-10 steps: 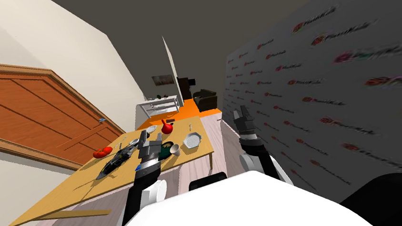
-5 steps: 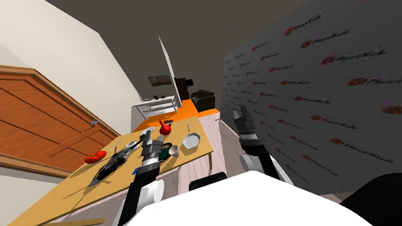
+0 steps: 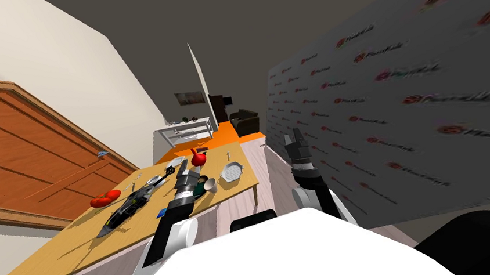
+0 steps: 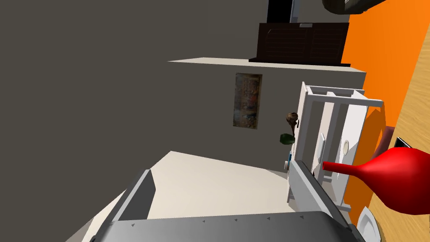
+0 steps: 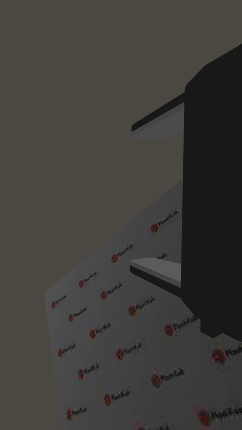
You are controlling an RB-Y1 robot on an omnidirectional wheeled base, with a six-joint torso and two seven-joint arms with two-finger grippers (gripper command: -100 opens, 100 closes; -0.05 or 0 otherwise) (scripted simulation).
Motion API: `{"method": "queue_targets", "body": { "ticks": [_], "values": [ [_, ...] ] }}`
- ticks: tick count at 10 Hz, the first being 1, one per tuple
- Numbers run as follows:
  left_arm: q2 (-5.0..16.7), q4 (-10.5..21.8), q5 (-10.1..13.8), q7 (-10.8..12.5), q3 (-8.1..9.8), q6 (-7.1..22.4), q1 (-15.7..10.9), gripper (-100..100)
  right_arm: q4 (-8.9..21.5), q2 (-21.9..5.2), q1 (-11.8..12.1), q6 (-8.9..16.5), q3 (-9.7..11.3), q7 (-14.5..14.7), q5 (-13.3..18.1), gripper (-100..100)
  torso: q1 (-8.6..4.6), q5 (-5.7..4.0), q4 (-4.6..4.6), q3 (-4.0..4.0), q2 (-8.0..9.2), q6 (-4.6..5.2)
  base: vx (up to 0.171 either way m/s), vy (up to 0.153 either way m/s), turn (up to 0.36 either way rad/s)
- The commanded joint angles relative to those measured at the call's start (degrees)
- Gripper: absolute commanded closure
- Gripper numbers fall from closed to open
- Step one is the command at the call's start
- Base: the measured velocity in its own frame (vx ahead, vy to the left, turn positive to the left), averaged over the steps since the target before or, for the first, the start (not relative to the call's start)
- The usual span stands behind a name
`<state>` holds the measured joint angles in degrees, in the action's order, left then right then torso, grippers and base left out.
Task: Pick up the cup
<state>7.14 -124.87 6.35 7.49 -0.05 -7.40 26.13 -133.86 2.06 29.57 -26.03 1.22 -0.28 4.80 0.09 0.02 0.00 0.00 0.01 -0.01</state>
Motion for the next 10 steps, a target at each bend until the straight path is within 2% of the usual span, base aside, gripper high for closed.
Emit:
{"method": "queue_targets", "body": {
  "ticks": [1,10],
  "values": [
    [0.4,0.0,-0.1,0.5,0.56,2.9,-0.3,-100,0.0,0.0,0.0,0.0,0.0,0.0,0.0,0,0.0,0.0,0.0,0.0,0.0,0.0,-0.002,0.016,-0.074],
    [1.5,1.4,-0.6,2.6,3.22,17.9,-2.3,-100,0.0,0.0,0.0,0.0,0.0,0.0,0.0,0,-0.02,0.0,0.0,-0.01,-0.01,-0.01,-0.006,0.019,-0.086]
  ]
}}
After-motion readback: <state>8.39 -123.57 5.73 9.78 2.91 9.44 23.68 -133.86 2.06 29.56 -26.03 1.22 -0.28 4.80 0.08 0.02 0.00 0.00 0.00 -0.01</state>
